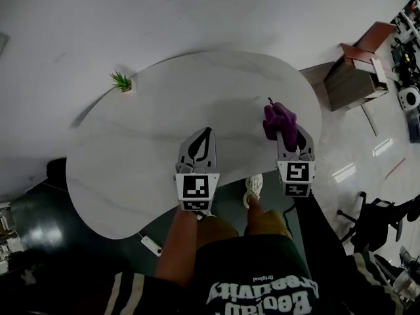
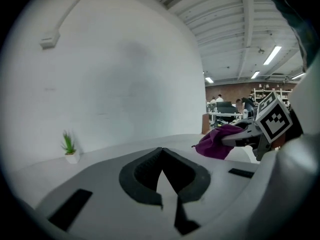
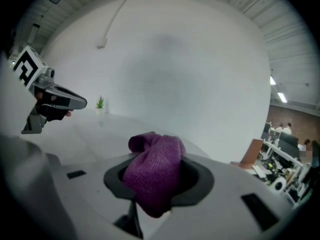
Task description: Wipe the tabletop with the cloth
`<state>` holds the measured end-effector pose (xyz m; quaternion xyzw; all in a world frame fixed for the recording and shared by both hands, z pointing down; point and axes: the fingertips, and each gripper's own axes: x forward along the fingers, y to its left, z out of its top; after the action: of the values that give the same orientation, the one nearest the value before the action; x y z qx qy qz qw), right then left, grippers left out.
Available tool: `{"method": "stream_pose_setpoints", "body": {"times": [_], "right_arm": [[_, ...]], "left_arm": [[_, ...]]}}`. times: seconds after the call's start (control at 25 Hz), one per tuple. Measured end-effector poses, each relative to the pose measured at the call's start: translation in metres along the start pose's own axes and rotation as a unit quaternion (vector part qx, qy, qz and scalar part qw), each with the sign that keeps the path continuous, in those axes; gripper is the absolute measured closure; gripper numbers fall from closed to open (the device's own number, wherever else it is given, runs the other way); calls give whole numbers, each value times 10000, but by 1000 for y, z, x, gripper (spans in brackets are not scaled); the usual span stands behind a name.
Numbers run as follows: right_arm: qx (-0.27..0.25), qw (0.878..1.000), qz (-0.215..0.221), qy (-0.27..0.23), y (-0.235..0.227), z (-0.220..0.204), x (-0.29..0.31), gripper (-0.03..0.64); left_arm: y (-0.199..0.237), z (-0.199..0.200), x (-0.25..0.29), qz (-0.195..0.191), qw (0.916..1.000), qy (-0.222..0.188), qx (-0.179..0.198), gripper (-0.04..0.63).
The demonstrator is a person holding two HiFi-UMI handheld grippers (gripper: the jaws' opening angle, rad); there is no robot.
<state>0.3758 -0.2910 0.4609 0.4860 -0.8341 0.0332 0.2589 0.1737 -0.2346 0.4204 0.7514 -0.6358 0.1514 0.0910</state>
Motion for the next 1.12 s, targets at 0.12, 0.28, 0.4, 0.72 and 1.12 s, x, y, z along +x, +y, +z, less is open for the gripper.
{"method": "stream_pose_setpoints", "body": {"times": [0.12,0.28,0.4,0.72,1.12], "right_arm": [[-167,9991,372,-136,77,21,-3,481],[-380,9944,930,-339,197,49,-10,480],[-485,9887,1327,-495,278,65,-22,480],[-1005,9534,2776,-626,524,88,-52,480],[-1498,8669,4690,-782,762,91,-154,480]], "left_arm": [[56,-15,-53,357,9994,-31,-7,595],[141,-43,-135,890,9960,-87,-70,595],[191,-63,-197,1301,9914,-76,-147,595],[325,-138,-393,2735,9607,174,-443,595],[375,-212,-573,4052,9073,544,-981,595]]}}
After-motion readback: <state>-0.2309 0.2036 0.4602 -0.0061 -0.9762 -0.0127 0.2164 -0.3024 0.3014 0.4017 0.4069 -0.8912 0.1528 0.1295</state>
